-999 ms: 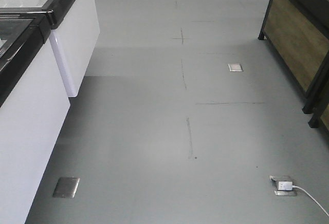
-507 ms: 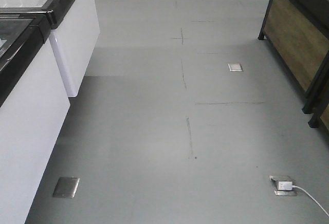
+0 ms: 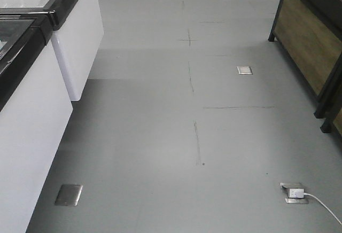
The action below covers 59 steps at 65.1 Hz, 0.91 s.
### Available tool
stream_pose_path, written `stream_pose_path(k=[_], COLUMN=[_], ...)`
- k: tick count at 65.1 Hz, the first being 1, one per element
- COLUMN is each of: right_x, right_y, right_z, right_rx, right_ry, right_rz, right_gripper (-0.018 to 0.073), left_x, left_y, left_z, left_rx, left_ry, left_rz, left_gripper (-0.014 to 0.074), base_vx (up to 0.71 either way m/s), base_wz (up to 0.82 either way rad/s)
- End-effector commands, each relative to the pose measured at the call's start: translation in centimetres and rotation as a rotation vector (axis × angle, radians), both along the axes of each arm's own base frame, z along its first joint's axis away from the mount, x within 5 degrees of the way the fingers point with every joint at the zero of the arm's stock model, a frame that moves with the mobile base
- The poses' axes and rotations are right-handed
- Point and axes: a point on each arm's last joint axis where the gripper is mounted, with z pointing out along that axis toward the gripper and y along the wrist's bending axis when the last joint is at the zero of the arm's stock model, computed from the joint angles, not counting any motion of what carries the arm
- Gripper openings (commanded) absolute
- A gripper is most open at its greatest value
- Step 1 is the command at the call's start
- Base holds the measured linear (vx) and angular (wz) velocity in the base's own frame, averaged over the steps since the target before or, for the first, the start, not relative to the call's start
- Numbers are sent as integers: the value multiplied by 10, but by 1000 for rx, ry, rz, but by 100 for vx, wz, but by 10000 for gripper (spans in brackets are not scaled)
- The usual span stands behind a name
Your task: Left arm holds basket, right arm returns cookies
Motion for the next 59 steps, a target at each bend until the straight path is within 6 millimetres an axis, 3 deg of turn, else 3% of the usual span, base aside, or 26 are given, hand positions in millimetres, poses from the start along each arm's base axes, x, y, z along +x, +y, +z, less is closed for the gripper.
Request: stream_pose_path(k=[1,11,20,28,39,51,59], right_x=[-1,-1,-1,-1,-1,-1,-1], right_y=[0,0,0,0,0,0,0], right_z=[1,1,1,1,1,1,1], right_rx=[-20,-20,-20,-20,-20,-20,-20], right_ry=[-68,-68,-68,-68,-68,-68,-68], right_rz=[1,1,1,1,1,1,1], right_gripper=[-6,-6,-6,-6,-6,-6,-6], left_x=[13,20,18,15,3,-22,-27], left_y=[11,33,54,69,95,134,158], left_z=[28,56,88,102,107,105,99], left_rx=[-2,-58,-161,-300,-319,-304,-376], left_ry=[-20,-14,-105,-198,-278,-319,-354], left_rz=[40,122,185,236,343,549,577], left_gripper=[405,405,405,395,393,403,422], base_vx=[0,0,0,0,0,0,0], base_wz=[0,0,0,0,0,0,0])
